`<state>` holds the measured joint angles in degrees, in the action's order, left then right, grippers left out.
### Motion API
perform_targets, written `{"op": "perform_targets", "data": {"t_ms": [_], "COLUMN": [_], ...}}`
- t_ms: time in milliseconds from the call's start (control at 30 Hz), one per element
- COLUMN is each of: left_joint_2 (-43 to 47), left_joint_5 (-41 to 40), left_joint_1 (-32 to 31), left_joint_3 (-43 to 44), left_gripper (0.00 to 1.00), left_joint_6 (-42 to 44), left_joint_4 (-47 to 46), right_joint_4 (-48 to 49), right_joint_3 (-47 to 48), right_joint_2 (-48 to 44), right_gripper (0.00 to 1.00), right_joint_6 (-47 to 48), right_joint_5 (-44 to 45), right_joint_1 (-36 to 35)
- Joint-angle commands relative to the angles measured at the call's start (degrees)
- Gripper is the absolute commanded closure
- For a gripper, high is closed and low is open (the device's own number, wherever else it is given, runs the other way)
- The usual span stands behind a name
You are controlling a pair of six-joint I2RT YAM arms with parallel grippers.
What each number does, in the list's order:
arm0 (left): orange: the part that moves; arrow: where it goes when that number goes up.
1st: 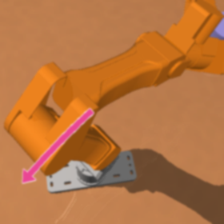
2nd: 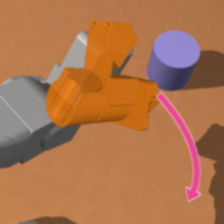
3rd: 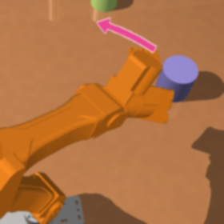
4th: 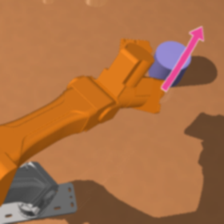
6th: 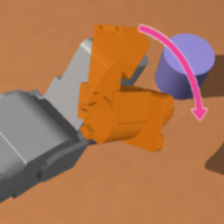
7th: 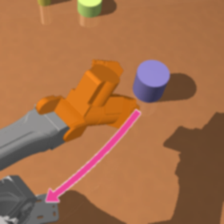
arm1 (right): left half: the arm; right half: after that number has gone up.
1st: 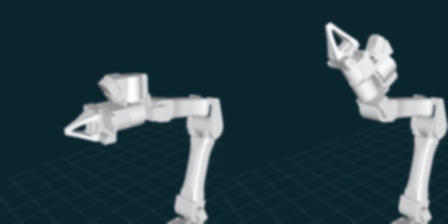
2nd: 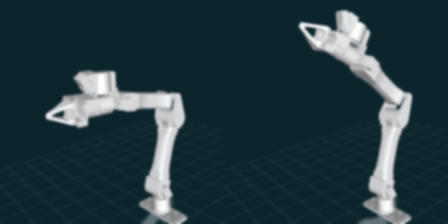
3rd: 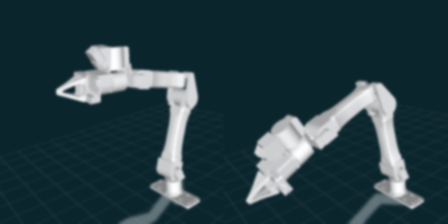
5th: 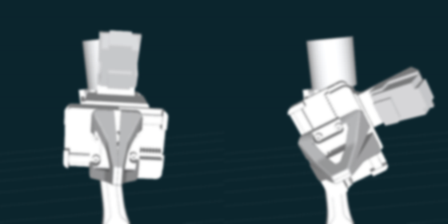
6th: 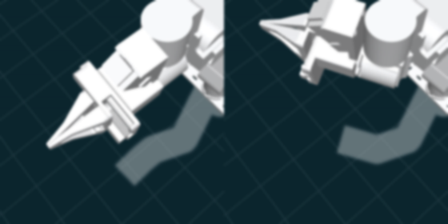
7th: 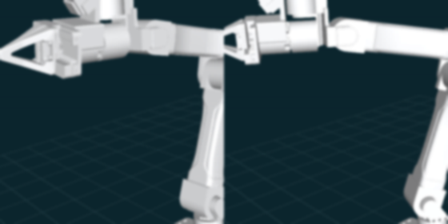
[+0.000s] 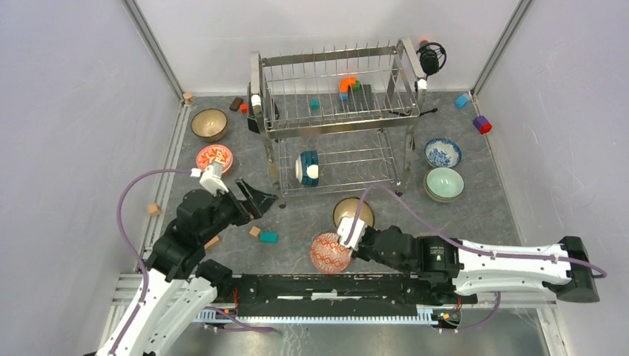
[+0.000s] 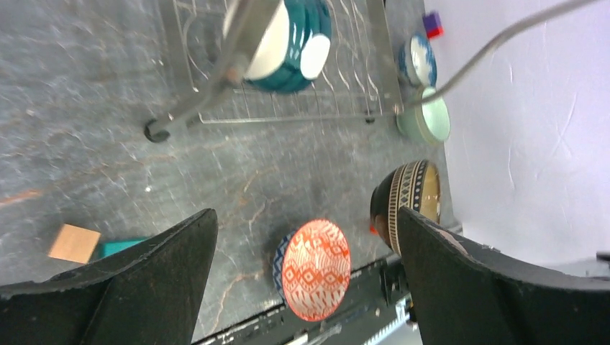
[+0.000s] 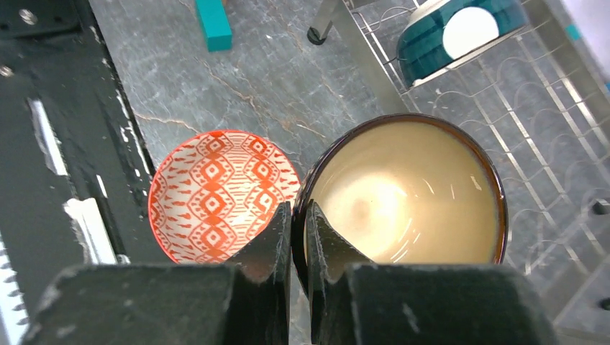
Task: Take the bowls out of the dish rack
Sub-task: Place the bowl with the bowl.
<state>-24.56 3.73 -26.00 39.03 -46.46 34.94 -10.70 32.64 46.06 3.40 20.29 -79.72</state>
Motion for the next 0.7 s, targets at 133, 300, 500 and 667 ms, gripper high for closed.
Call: {"op": "perform_targets", "data": {"t_ms": [133, 300, 500, 667], "left_joint_2": [0.14, -2.40, -12.43, -17.43], "left_joint_5": [10.68, 4.86, -10.25, -17.52], "left_joint_1": [-4.18, -12.75, -30.58, -36.31], "left_joint_3": [-2.58, -3.18, 2.63, 7.57], "left_gripper": [0.00, 0.00, 0.00, 0.00], "left_joint_6": [3.35, 2.78, 4.08, 4.77], "left_joint_4": [-2.29, -2.26, -1.97, 1.26], "right_joint_4": [2.95, 2.42, 0.45, -0.48], "right_joint_3": [4.87, 7.51, 13.49, 15.92], "right_joint_2": [4.49, 10.38, 17.94, 19.72], "right_gripper": [1.00, 1.00, 1.00, 1.00], "right_joint_6": [12.71, 16.87, 20.51, 21.47], "right_joint_5": [15.48, 14.40, 14.80, 13.17], "right_joint_1": [-11.34, -15.23, -17.94, -18.43]}}
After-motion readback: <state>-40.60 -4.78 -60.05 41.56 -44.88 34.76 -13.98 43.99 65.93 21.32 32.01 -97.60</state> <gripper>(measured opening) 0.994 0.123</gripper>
